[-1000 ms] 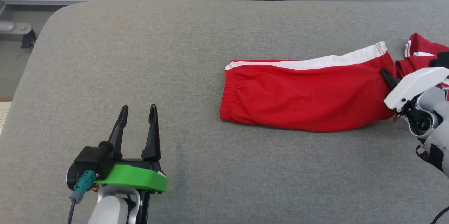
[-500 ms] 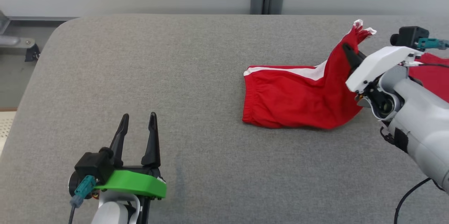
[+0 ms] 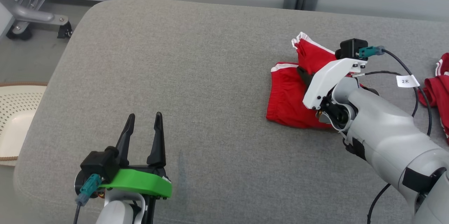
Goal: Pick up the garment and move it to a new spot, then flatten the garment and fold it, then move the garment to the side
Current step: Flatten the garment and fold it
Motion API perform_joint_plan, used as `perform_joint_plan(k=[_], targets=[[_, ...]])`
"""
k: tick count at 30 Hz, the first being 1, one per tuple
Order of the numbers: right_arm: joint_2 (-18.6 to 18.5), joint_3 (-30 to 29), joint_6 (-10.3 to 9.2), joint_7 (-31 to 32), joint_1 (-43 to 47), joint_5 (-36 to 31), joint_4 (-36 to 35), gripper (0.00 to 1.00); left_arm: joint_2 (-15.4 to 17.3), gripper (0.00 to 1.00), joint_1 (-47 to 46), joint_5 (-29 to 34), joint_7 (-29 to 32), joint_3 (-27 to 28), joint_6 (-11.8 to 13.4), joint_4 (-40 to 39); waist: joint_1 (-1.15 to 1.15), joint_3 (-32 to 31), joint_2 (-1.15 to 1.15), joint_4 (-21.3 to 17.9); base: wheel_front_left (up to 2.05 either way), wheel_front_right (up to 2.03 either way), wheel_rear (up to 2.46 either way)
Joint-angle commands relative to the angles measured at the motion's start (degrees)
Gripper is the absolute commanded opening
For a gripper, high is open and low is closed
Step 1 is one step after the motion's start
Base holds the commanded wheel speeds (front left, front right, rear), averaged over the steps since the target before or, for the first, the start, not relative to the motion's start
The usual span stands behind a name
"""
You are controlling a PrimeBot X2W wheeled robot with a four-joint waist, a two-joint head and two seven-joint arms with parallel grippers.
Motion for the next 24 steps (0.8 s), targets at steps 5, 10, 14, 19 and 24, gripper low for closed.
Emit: perform_joint_plan(k=[5, 10, 14, 19, 24], targets=[[2.02, 0.72, -0.01, 0.58, 0.73, -0.56, 0.82, 0.0, 0.05, 1.0, -1.0, -0.77, -0.14, -0.35, 0.54, -0.15, 0.0, 1.21, 0.0, 0.6, 0.0, 0.0, 0.0], [4.04, 1.21, -0.01, 0.35, 1.08, -0.78, 0.65, 1.0, 0.05, 1.0, -1.51, -0.92, -0.14, -0.31, 0.82, 0.24, 0.0, 1.04, 0.0, -0.38, 0.0, 0.0, 0.0], [4.19, 1.37, -0.01, -1.5, 0.59, -1.4, -3.11, 1.0, 0.08, 1.0, -0.83, -0.64, -0.14, 0.57, 0.93, 0.35, 0.0, -0.02, 0.0, -1.71, 0.0, 0.0, 0.0], [0.92, 1.27, -0.01, -6.83, -0.15, -3.01, -9.46, 1.0, 0.08, 1.0, 0.6, -0.17, -0.14, 1.92, 0.54, 0.12, 0.0, -2.02, 0.0, -3.89, 0.0, 0.0, 0.0], [-5.14, -1.21, -0.01, -10.89, 0.7, -3.91, -14.31, 1.0, 0.07, 1.0, 1.89, 0.09, -0.14, 2.79, 0.37, -0.22, 0.0, -3.62, 0.0, -5.41, 0.0, 0.0, 0.0]])
